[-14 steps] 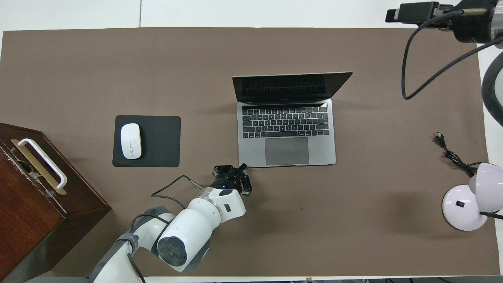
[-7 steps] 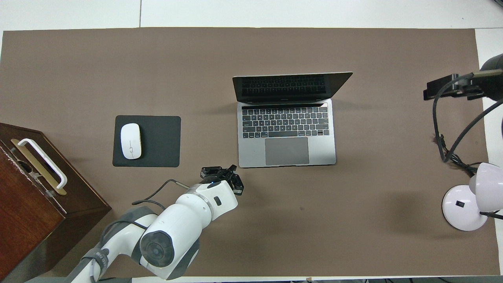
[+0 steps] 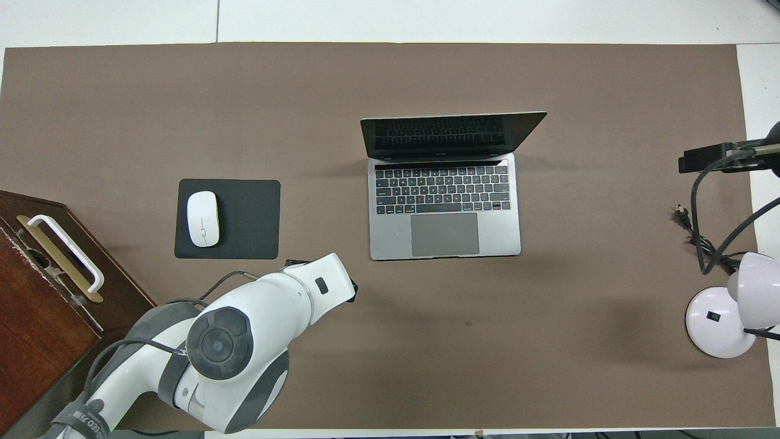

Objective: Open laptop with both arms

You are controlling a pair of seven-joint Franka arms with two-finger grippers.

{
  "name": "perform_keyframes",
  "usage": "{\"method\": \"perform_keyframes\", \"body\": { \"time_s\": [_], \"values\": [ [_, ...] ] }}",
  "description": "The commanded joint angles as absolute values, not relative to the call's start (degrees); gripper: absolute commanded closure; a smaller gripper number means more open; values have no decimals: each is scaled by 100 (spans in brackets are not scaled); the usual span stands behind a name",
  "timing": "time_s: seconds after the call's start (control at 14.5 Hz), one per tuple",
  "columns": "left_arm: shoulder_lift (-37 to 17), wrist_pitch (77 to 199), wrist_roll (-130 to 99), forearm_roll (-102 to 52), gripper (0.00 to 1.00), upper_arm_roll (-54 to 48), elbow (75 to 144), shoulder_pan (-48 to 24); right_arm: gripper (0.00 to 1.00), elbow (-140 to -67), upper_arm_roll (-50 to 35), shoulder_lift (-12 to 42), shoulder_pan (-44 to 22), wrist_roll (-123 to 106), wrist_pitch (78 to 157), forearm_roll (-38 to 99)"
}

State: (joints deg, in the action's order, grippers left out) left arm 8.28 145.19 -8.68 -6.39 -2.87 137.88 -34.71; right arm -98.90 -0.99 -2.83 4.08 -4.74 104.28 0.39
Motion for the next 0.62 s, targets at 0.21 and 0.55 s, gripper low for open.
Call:
{"method": "perform_keyframes", "body": {
  "time_s": [0.21,0.55],
  "values": [
    [1317,12861,-739,-633,100,-308,13290,-2937,1,-9431,-167,-281,466,-598,9924,-79],
    [1494,11340,358,-624,100,-308,12508,-2076,1,-9176,-167,-290,431,-598,9492,-79]
  ]
}}
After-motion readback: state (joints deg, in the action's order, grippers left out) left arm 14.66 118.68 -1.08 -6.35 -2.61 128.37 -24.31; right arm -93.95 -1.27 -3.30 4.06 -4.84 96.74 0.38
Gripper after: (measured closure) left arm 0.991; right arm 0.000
